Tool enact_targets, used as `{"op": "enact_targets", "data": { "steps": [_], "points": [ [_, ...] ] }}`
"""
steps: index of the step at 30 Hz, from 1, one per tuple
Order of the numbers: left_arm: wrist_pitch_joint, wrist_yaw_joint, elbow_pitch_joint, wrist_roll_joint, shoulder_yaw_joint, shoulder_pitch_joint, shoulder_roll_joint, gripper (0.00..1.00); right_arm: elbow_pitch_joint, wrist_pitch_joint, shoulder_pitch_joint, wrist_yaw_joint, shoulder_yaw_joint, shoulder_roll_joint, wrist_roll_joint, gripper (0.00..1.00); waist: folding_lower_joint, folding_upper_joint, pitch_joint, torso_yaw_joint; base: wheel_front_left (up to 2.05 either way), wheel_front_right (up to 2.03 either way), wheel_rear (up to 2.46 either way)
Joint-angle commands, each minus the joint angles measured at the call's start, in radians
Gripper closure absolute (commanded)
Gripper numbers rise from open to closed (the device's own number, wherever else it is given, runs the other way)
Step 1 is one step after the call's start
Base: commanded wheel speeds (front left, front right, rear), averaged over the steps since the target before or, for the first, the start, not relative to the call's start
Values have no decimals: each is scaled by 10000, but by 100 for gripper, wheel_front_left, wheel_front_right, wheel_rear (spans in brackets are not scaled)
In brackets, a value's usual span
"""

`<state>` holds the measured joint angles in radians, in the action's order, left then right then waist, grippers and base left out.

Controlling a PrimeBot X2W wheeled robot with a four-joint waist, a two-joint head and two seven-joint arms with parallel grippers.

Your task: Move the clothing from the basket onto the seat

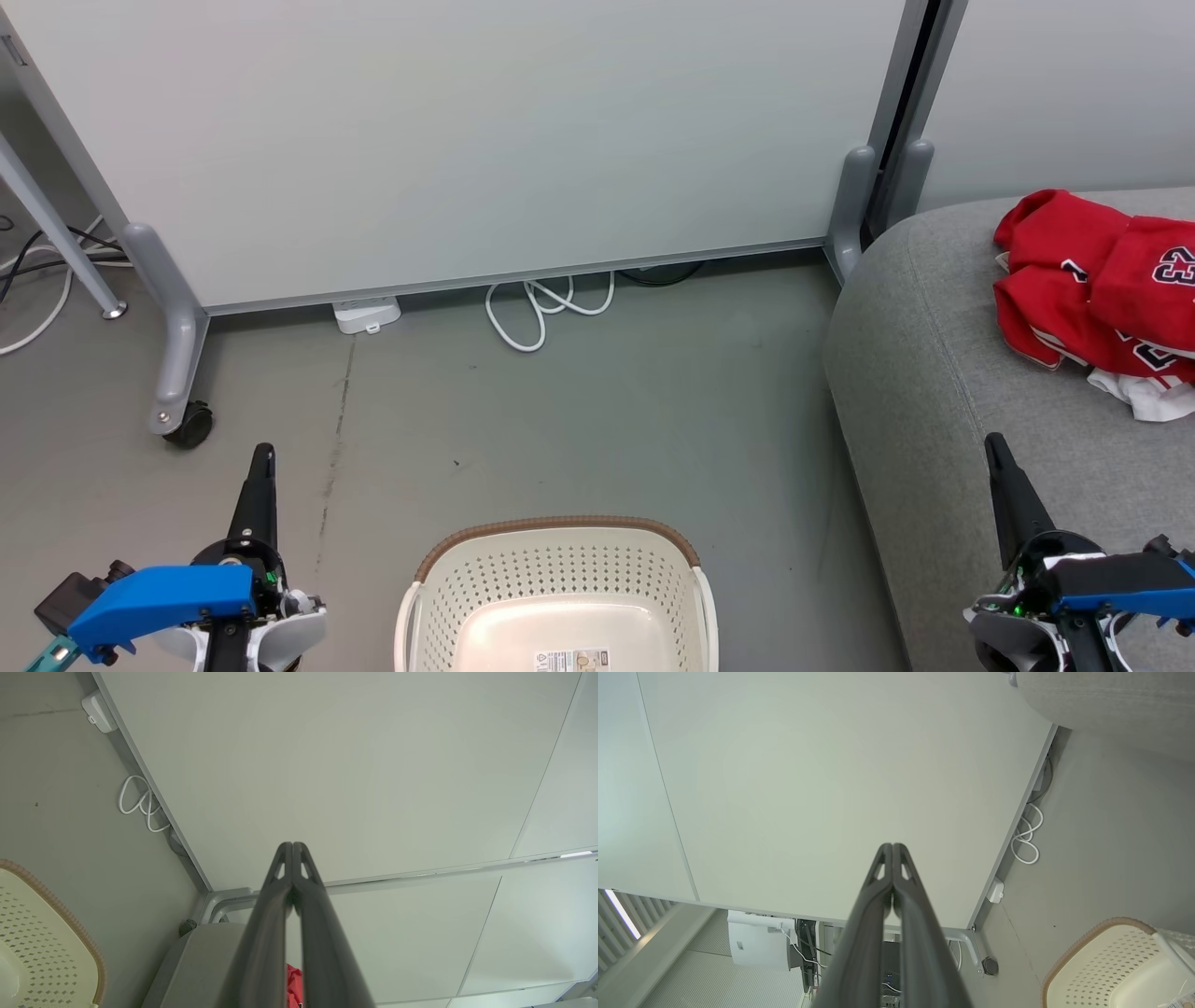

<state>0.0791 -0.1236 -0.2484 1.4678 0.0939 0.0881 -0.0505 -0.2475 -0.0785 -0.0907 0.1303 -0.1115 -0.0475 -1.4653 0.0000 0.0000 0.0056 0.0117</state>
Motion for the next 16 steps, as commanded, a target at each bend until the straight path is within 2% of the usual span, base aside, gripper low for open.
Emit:
{"op": "enact_targets", "data": {
  "steps": [1,16],
  "points": [
    [60,-72,62,180,76,193,-2,100,48,-60,-181,7,-20,-45,-183,100,0,0,-1,-6,0,0,0],
    [329,-115,47,1240,201,248,0,100,40,-339,-226,7,-32,-47,-1273,100,0,0,-20,-94,0,0,0]
  ]
}}
